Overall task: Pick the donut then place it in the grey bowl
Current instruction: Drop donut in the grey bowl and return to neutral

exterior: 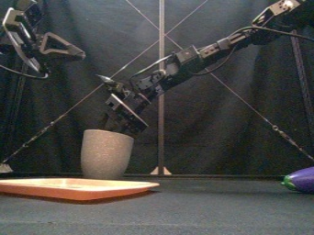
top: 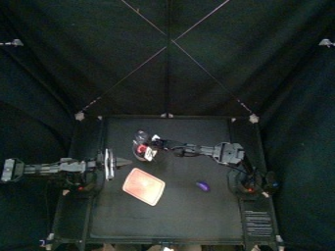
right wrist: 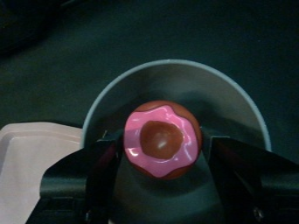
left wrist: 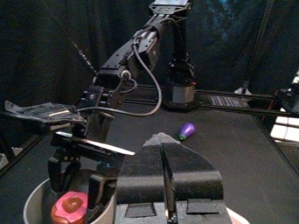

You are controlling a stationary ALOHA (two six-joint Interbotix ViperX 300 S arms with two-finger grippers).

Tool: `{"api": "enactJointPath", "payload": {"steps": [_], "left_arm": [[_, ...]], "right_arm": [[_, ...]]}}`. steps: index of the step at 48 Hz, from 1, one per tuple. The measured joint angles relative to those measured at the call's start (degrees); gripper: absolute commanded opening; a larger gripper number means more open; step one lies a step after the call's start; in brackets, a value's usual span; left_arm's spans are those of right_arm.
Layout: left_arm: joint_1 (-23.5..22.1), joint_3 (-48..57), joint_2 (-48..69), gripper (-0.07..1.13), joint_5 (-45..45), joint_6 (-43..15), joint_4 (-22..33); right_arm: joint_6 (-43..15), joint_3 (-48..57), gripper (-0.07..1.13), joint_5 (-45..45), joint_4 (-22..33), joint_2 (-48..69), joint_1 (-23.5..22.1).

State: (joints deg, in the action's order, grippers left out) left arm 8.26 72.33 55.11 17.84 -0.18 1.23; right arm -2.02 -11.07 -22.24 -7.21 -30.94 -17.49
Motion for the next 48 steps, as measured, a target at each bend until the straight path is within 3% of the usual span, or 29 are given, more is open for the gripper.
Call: {"api": "enactJointPath", "payload": {"steps": [6,32,48], "left_arm": [[0.09,0.0,0.0,0.02,0.0,0.0,0.0],[0.09,1.05,0.26,0.02,0.0,0.0,0.0],[0.09,1.41,0.35,0.02,0.09,0.0,0.0]], "right_arm": [[0.0,-1.49,1.01,-0.97,-0.09,-0.44,0.0],[-0.09,-2.37,1.01,-0.97,1.32,0.7,0.18],[-0.18,10.2,1.01,-0.88,-0.53,15.03,-0.26]]}}
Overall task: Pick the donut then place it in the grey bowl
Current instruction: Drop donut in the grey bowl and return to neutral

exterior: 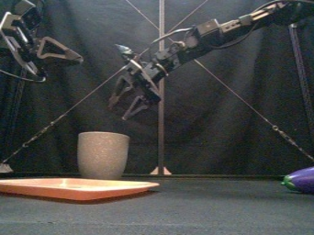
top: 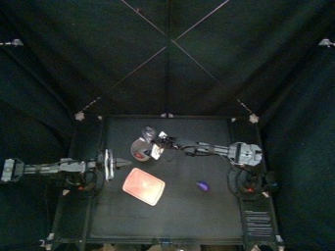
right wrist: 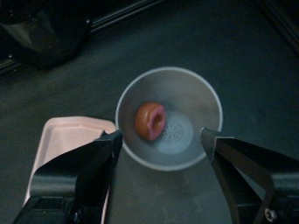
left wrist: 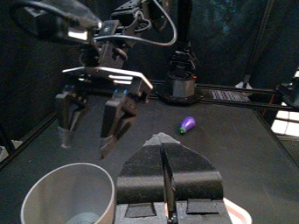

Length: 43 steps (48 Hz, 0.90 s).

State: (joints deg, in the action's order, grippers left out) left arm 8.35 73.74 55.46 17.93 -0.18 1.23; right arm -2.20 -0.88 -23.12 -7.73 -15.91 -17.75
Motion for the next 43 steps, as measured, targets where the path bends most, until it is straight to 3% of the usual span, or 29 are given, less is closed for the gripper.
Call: {"api": "enactJointPath", "payload": {"steps": [11,31,43], "left_arm": [[0.0,0.26,0.0,0.02,-0.09,0.0,0.0],[0.18,0.53,0.09,0.02,0.0,0.0,0.0],[0.18,0.79,0.0,0.02,-0.09,0.18,0.35]], "right_arm": [[0.09,14.33,1.02,8.79,-2.81,9.05,-1.76],[-0.09,45.09,1.01,42.89,-5.36,25.05,-0.88],[0.0,50.36,1.01,48.16,-6.42,27.69,1.58]]}}
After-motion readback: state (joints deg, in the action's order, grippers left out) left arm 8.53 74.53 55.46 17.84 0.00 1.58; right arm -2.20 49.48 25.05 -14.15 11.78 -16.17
